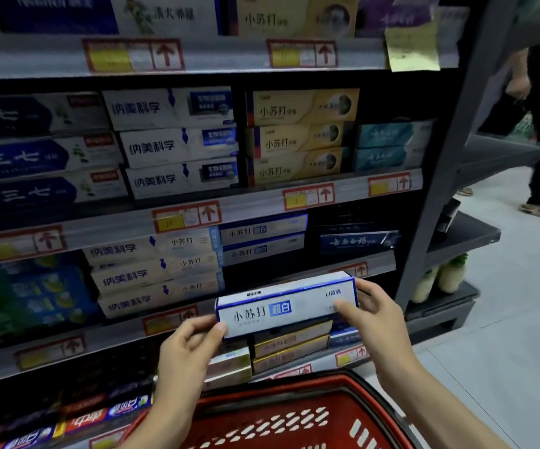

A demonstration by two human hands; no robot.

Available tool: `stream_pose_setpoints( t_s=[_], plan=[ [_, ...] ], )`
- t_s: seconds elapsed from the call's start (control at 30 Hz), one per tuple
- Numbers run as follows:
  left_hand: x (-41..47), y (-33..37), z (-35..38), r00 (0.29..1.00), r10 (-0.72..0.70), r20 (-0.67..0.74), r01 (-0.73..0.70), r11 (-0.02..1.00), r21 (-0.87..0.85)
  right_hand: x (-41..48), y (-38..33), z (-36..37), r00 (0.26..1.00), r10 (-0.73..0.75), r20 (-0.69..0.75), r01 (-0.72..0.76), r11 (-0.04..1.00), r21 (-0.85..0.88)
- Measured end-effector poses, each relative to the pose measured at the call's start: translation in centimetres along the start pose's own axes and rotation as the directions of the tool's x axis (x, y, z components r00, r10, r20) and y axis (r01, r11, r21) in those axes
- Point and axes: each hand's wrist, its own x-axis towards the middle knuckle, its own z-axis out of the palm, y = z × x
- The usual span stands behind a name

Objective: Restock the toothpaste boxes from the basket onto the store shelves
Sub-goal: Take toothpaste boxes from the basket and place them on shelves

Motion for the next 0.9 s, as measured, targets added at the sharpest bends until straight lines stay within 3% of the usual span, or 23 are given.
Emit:
stream_pose_setpoints(
  t_s=[0.2,0.33,0.53,0.73,0.9],
  plan=[
    [2.1,0.0,3.5,0.988,0.144,-0.060,-0.122,0.954,0.274,2.9,1.0,-0.5,0.980,-0.201,-0.010,0.189,0.937,-0.292],
    [4.4,1.0,6.0,0.969,0.136,-0.205,-0.083,0.965,0.247,7.2,1.3,0.1,0.969,-0.246,-0.020,0.216,0.886,-0.411],
    [7.8,1.4,8.5,0.913,0.061,-0.403,0.001,0.988,0.152,12.4,2.6,2.5,0.965,-0.262,-0.034,0.223,0.876,-0.427],
    [9.2,0.5,10.1,0.897,0.093,-0.431,-0.033,0.989,0.144,16.8,4.3,4.3,0.962,-0.264,-0.075,0.204,0.872,-0.446],
    [9.7,-1.0,11.0,0.928,0.076,-0.365,0.066,0.930,0.363,18.9,8.0,5.4,0.975,-0.195,-0.109,0.099,0.815,-0.570]
  ],
)
